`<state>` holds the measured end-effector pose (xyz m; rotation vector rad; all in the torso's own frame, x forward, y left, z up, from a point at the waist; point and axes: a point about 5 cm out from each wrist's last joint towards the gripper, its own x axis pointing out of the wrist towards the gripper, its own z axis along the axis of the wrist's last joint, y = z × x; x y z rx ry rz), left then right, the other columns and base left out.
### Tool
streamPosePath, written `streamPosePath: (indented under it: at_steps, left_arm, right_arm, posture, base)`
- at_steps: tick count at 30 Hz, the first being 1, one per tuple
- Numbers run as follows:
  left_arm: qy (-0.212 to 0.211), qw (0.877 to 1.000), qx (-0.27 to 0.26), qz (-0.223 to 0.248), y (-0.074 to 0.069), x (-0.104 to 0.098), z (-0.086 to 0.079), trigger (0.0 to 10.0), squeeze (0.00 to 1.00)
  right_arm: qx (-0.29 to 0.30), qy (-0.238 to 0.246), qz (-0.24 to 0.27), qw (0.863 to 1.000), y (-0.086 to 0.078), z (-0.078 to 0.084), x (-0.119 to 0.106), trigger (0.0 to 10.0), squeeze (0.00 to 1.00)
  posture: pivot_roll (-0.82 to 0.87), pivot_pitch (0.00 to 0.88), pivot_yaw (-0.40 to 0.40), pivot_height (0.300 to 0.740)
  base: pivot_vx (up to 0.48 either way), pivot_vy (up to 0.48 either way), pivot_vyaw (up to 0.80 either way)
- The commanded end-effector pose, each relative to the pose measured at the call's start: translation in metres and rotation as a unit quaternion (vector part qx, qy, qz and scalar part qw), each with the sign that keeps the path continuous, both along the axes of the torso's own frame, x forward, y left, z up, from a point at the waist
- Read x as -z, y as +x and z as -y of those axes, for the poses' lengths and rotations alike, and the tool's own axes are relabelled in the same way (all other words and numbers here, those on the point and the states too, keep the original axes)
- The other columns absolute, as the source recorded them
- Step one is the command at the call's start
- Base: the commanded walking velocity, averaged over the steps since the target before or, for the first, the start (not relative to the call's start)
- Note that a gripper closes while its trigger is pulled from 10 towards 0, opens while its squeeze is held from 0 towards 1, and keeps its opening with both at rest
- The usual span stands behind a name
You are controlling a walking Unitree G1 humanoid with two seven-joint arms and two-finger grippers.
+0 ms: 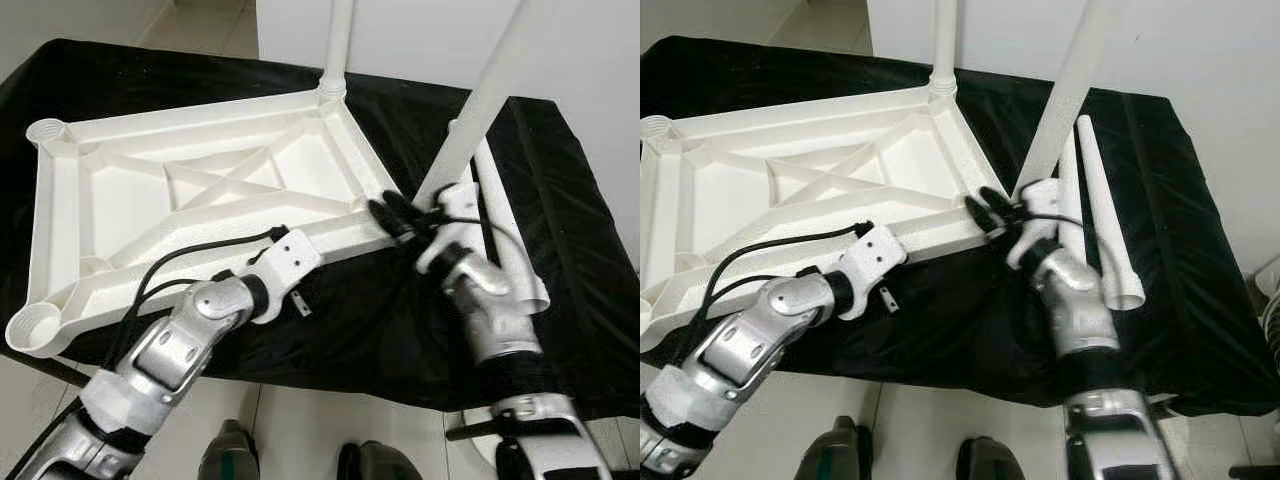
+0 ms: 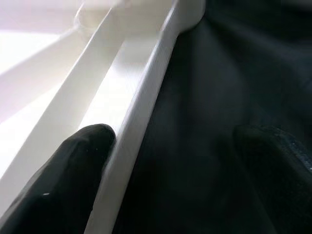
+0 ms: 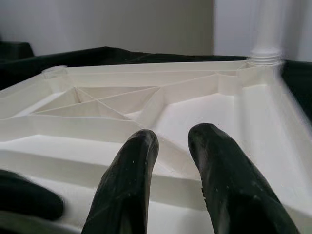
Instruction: Building children table
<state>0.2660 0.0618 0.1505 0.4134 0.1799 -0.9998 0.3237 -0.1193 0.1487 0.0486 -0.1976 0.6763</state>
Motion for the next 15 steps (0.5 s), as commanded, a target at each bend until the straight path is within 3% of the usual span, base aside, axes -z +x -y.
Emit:
streamPosePath:
  at_steps: [1, 5, 8, 15]
  left_arm:
    - [0.007, 1.0, 0.015, -0.017, -0.002, 0.005, 0.004, 10.0, 0.0]
    - [0.007, 1.0, -0.001, -0.006, 0.002, 0.004, 0.002, 10.0, 0.0]
    - [0.009, 1.0, -0.007, -0.003, 0.003, 0.004, 0.001, 10.0, 0.0]
    - [0.021, 0.999, -0.045, -0.007, 0.011, 0.008, -0.011, 10.0, 0.0]
  right_arm:
    - [0.005, -0.013, 0.01, 1.0, -0.003, -0.003, 0.003, 10.0, 0.0]
    - [0.011, -0.029, 0.032, 0.999, -0.019, -0.02, 0.006, 10.0, 0.0]
    - [0.018, -0.031, 0.035, 0.999, -0.022, -0.02, 0.007, 10.0, 0.0]
    - [0.094, -0.013, 0.041, 0.995, -0.033, -0.003, 0.012, 10.0, 0.0]
  posture:
    - [0.08, 0.1, -0.022, 0.74]
    - [0.08, 0.102, -0.03, 0.74]
    - [0.09, 0.103, -0.033, 0.74]
    - [0.08, 0.097, -0.03, 0.74]
  base:
    - [0.0, 0.0, 0.0]
    - [0.0, 0.0, 0.0]
    - [0.0, 0.0, 0.0]
    - [0.0, 0.0, 0.0]
